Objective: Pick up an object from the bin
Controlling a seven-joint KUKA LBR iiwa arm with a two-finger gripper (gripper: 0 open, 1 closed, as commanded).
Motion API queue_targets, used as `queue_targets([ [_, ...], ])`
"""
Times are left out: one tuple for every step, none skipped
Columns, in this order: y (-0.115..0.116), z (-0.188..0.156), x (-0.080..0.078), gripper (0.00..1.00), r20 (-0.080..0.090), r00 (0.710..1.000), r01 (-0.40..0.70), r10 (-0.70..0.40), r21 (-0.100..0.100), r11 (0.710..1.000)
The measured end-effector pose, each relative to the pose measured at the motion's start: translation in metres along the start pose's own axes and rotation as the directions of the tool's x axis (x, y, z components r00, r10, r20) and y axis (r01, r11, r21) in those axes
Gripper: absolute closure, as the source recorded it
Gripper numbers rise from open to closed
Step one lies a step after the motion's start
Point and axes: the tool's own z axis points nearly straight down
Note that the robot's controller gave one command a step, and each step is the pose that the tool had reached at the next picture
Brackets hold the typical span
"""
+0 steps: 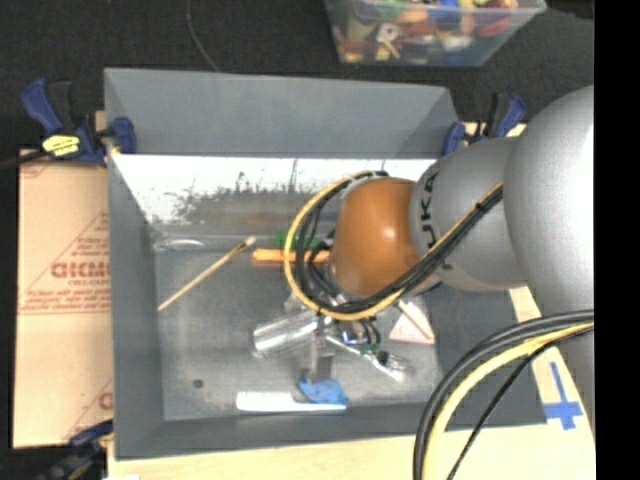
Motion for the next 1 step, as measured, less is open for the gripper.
queue_targets([
  [-0.0738,-0.0012,-0.0556,0.00,0.019,0.969,0.247,-0.247,0.015,0.969],
])
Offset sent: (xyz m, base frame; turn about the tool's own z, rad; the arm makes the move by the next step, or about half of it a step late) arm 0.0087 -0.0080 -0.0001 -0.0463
